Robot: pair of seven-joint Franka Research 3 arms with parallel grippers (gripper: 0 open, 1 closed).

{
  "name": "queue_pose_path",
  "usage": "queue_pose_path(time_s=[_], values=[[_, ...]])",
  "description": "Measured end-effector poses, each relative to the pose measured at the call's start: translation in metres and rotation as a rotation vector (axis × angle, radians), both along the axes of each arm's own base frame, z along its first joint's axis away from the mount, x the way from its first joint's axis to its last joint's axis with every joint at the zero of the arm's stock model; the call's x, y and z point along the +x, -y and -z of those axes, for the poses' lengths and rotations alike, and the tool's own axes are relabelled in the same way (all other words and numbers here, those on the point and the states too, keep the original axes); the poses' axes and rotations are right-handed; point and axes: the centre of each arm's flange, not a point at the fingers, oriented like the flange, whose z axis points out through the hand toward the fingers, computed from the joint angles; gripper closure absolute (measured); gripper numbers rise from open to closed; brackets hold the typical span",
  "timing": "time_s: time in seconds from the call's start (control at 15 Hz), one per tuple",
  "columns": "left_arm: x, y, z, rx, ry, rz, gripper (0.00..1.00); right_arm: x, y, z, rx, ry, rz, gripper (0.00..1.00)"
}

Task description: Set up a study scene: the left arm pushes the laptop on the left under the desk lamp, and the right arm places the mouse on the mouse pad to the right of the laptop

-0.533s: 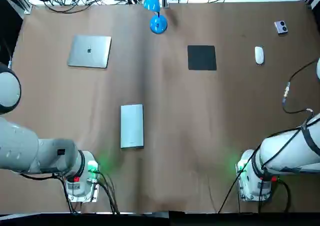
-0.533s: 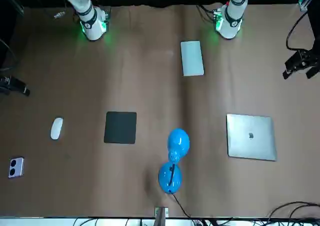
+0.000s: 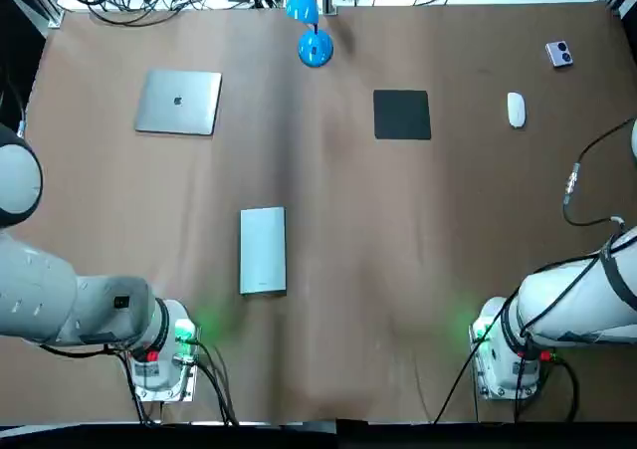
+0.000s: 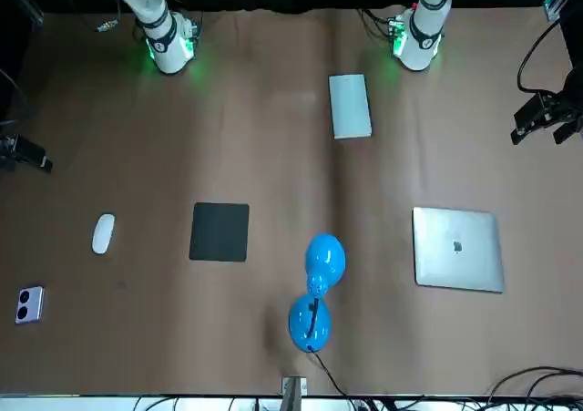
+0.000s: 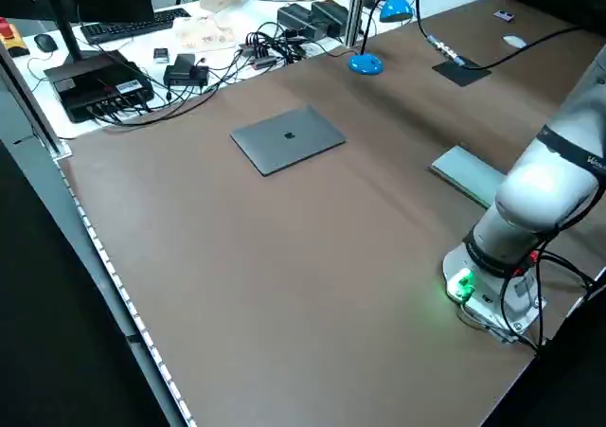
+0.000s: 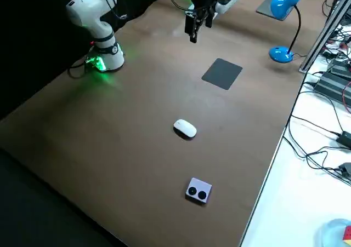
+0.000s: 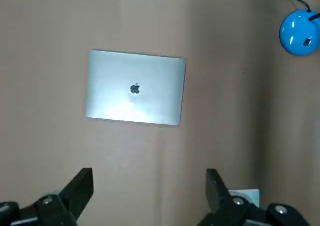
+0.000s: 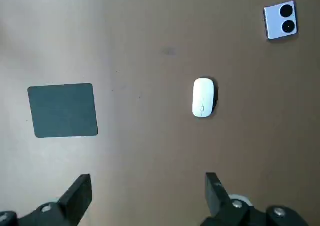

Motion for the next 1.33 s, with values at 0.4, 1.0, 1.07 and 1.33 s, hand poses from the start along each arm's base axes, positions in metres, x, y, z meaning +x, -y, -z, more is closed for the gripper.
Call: queue_pose_path(time_s=[0.4, 1.0, 1.07, 1.33], values=[[0.010, -0.013, 0.017, 0.030, -0.006, -0.029, 0.00, 0.002, 0.047, 0.016, -0.011, 0.012, 0.078, 0.00], [0.036, -0.052, 0.081, 0.013, -0.124, -0.529, 0.00, 0.045, 0.101, 0.120, -0.030, 0.002, 0.152, 0.00], [0.041, -0.052, 0.094, 0.014, -0.141, -0.605, 0.00, 0.049, 0.102, 0.132, -0.031, -0.005, 0.152, 0.00], [0.070, -0.078, 0.157, 0.013, -0.169, -0.930, 0.00, 0.068, 0.106, 0.198, -0.039, -0.024, 0.153, 0.00]])
